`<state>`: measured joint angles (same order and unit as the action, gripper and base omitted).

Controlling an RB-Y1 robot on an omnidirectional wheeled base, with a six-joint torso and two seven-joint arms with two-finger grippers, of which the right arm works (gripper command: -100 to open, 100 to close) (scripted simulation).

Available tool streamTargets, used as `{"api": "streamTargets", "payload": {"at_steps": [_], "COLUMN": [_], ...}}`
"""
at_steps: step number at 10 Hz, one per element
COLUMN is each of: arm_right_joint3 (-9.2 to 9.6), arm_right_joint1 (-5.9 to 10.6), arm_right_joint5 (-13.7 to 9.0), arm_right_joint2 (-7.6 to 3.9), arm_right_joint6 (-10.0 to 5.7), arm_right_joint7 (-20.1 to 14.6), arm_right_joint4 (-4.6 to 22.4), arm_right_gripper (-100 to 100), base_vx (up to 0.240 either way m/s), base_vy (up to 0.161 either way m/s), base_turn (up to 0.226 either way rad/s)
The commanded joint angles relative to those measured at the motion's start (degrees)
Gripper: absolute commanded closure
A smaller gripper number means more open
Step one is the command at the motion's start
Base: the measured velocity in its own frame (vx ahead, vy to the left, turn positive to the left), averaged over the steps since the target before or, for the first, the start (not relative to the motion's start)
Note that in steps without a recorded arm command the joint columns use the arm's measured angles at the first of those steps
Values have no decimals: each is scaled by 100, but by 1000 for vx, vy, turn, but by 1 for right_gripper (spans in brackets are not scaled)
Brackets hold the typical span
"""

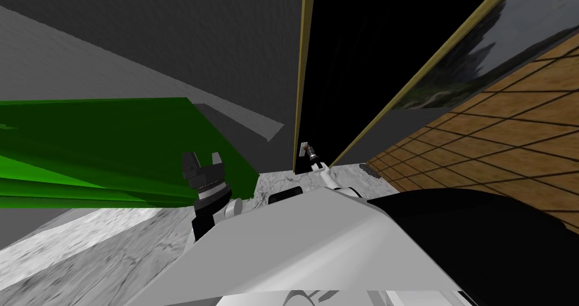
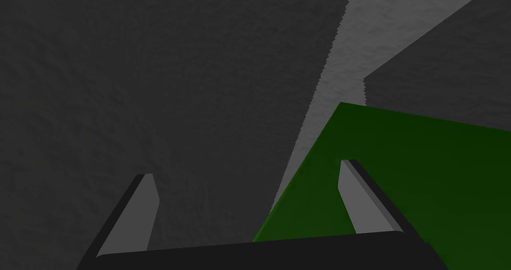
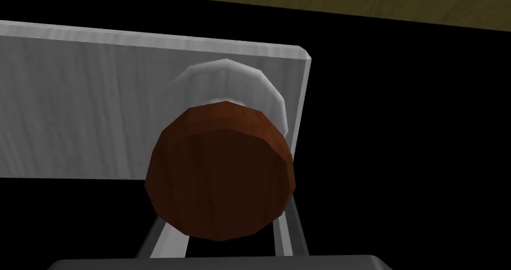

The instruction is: Pull the door open

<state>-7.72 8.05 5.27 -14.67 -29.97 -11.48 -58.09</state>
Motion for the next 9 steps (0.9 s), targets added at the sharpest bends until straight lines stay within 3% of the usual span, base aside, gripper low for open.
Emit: {"api": "streamTargets", "payload": {"at_steps": [1, 2, 4, 5, 6, 7, 9], "arm_right_joint3": [119, 119, 210, 210, 255, 255, 345], "arm_right_joint1": [91, 91, 169, 169, 209, 209, 286], "arm_right_joint5": [-275, -275, -689, -737, -968, -968, -1384], "arm_right_joint2": [46, 46, 16, 16, 1, 1, -28], "arm_right_joint6": [-35, -35, -5, -5, 11, 11, 40], "arm_right_joint7": [-286, -314, -680, -776, -968, -1007, -1383], "arm_right_joint4": [2, 2, 97, 97, 144, 144, 238], "arm_right_gripper": [100, 100, 100, 100, 100, 100, 100], "base_vx": [-72, -50, -84, -75, -64, -48, -75], "base_vy": [-41, -26, -40, -39, -37, -31, -48], "base_turn": [78, 45, 107, 81, 98, 79, 133]}}
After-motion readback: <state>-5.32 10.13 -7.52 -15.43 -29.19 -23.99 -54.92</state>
